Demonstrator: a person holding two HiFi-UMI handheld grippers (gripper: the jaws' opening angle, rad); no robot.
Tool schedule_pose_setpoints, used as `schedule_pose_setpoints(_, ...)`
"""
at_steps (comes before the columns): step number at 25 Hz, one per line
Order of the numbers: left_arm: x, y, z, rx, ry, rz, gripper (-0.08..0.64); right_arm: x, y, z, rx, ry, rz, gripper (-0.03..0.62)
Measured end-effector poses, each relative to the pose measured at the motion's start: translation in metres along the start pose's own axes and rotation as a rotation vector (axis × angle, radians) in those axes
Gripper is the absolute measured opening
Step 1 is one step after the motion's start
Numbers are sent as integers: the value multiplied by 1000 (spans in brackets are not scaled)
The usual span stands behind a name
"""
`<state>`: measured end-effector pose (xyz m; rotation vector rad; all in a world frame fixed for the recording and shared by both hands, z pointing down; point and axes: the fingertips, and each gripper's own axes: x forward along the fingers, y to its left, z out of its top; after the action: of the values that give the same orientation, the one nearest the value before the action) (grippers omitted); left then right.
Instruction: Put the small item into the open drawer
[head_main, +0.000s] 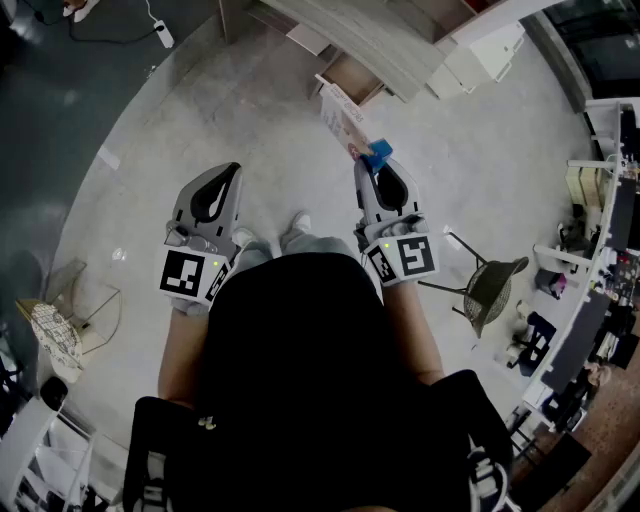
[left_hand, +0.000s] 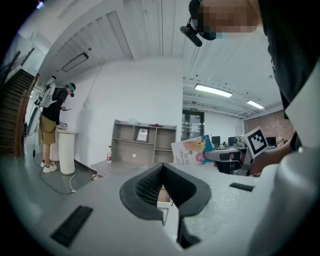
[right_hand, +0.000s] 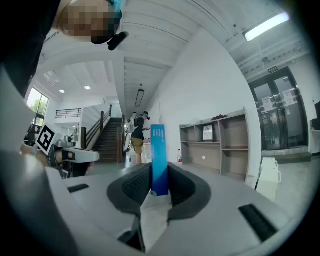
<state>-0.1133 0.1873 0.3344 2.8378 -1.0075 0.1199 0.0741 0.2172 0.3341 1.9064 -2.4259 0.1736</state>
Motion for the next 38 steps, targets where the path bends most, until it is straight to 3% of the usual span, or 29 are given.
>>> schedule_pose_setpoints(6,3,-8,-5,0,14,3,2,-4,-8,-4,12,-1,1,89)
schedule_pose_setpoints(11,28,-50,-2,14,29,3,2,-30,-51,-4,52,-9,1,91)
schedule_pose_setpoints(21,60,-76,-10,38,82,17,2,-36,-111,-24,59,26,-30,91)
schedule_pose_setpoints(32,118,-24,-19,8,102,-13,2,27,-148,-38,50,90,-87,91)
schedule_pose_setpoints(38,150,28,-10,7,100,-46,2,82,-158,-35,38,117,-127,92)
